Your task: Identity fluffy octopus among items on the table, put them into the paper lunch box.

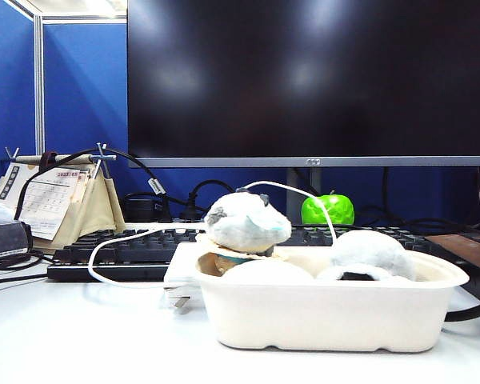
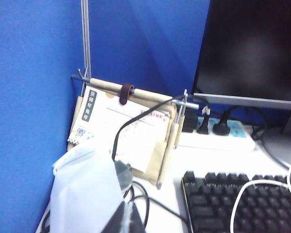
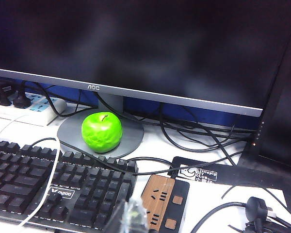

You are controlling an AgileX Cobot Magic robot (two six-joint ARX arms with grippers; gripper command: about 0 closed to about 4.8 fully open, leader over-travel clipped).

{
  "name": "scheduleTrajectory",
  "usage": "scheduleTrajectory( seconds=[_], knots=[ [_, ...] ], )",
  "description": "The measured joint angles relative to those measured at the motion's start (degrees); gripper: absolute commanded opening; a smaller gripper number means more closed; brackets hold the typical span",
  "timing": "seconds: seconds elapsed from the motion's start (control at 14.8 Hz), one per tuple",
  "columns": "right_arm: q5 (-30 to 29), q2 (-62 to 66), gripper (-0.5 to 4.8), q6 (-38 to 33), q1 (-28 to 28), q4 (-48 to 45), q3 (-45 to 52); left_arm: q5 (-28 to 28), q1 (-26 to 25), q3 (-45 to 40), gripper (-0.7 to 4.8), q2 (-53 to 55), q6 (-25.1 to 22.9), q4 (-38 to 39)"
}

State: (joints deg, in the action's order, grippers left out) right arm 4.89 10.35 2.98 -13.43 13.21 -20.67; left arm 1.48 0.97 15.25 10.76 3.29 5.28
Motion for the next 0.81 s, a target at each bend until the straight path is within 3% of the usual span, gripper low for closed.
scheduleTrajectory(
  seconds=[0.81],
  knots=[
    [-0.02, -0.02, -0.05, 0.00, 0.00, -0.02, 0.00, -0.20, 0.00, -9.16, -0.03, -5.77, 1.49, -6.78]
  ],
)
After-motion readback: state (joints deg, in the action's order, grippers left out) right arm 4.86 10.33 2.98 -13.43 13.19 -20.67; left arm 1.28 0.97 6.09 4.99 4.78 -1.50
